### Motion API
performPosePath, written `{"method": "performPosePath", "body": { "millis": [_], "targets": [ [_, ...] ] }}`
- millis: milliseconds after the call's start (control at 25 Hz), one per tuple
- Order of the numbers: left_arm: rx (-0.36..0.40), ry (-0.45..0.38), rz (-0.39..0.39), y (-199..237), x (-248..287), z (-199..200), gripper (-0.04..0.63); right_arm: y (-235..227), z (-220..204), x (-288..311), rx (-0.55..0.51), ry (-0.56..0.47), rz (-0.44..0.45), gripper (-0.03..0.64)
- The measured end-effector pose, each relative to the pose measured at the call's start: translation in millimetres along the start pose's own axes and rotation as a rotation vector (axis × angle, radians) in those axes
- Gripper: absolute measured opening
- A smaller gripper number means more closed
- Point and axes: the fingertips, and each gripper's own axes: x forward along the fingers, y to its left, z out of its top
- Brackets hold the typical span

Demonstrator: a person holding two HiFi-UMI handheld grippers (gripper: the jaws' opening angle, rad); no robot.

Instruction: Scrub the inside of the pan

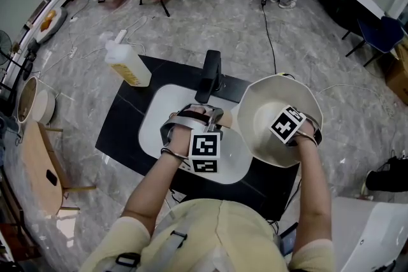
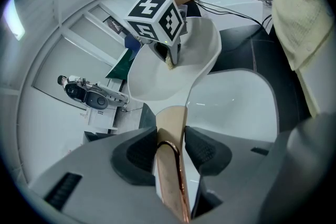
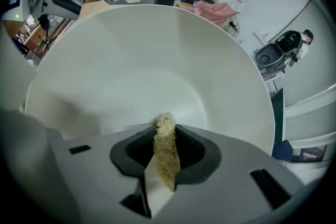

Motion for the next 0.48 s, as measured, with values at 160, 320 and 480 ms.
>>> {"method": "performPosePath", "body": {
  "millis": [160, 320, 480],
  "targets": [
    [0.001, 0.000, 0.005, 0.1, -1.2, -0.2, 0.166, 17.3, -8.2, -4.6, -0.023, 0.044, 0.078, 0.107],
    [0.001, 0.002, 0.009, -0.6, -0.2, -0.6, 0.166, 36.6, -12.4, -10.6, -0.027, 0.066, 0.158, 0.106],
    [0.001, 0.003, 0.010, -0.3, 0.4, -0.5, 0.166, 52.0, -13.6, -13.4, -0.044, 0.083, 0.214, 0.106]
  ]
}}
